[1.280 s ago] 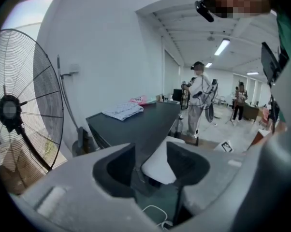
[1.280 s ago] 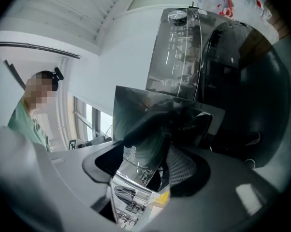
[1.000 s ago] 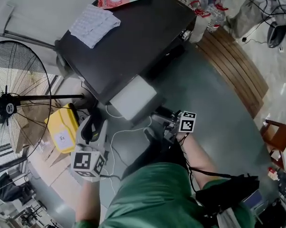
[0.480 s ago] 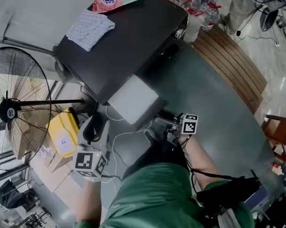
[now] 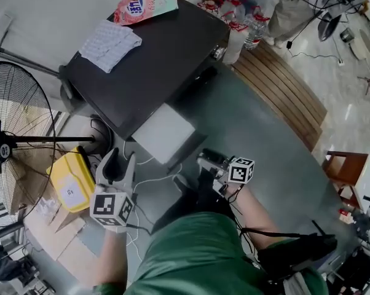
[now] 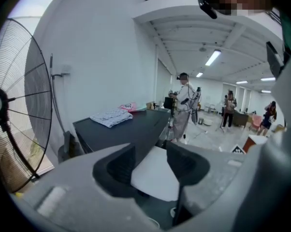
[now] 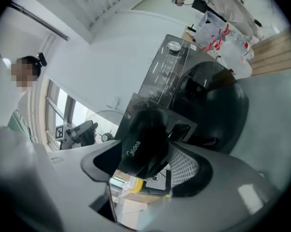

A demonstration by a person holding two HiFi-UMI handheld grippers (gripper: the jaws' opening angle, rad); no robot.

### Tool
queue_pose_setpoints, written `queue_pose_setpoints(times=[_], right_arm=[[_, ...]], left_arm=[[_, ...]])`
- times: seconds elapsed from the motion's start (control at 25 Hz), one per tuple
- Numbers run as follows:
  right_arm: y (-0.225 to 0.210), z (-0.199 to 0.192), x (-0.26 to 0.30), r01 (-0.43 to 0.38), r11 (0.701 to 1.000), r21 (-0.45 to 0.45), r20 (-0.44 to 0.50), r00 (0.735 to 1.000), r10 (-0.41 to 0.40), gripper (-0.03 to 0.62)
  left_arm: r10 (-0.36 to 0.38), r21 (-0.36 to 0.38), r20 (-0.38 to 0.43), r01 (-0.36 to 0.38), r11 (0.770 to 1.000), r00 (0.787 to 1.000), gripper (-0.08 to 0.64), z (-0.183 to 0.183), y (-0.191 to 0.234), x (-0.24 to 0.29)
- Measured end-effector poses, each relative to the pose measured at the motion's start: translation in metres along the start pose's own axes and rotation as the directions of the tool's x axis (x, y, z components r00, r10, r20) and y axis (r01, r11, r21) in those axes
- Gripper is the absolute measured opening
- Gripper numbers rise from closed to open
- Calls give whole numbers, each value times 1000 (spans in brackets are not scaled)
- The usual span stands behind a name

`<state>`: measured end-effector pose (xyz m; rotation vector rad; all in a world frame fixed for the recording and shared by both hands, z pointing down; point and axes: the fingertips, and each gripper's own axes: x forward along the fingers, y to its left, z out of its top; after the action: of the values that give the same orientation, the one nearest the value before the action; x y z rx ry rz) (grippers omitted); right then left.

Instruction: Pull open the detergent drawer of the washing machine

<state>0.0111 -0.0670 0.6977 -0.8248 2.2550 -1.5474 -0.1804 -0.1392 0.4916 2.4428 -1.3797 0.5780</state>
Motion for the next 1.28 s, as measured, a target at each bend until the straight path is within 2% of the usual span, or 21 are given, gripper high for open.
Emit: queue_pose_setpoints(times=[0.12,0.2,0.28,0.36,0.44,0.6,0.64,0.68,0.8,1.08,1.2,1.28], right_arm=[[14,4,-17,102,989,-105,-68,992,-109,285],[34,12,-22,155,973,-170,-55,985,-166,284],[54,36,-22,210,944,-253,-22,975,-223,283],[73,67,-19,284,896,-341,22,955,-294,243],[96,96,-12,355,842,-406,86,932,-352,239],[146,151,7,462,717,-522,216,885,-413,231],[159,161,13,477,684,-551,240,876,-417,198],[174,171,19,481,658,-579,261,874,-409,193],[224,191,39,456,600,-657,305,889,-342,184],[318,222,74,431,423,-797,361,901,-239,184],[344,228,84,414,366,-834,364,910,-200,184],[356,231,87,405,340,-849,366,914,-175,184]], left_arm=[[-6,-38,45,8,999,999,201,10,4,0],[-3,-60,65,7,998,998,201,17,13,-8],[17,-78,94,-10,997,995,201,25,22,-15],[41,-74,123,-32,997,992,198,34,30,-22],[57,-48,141,-50,998,988,198,43,37,-32],[105,-41,191,-99,994,976,198,62,55,-51],[126,-46,211,-119,992,969,190,68,60,-57],[148,-52,232,-139,989,962,187,74,66,-63],[192,-64,285,-181,981,939,179,96,78,-78],[227,-73,358,-215,974,906,172,142,88,-93],[233,-77,374,-221,972,897,169,154,89,-92],[232,-75,384,-220,973,894,167,162,87,-91]])
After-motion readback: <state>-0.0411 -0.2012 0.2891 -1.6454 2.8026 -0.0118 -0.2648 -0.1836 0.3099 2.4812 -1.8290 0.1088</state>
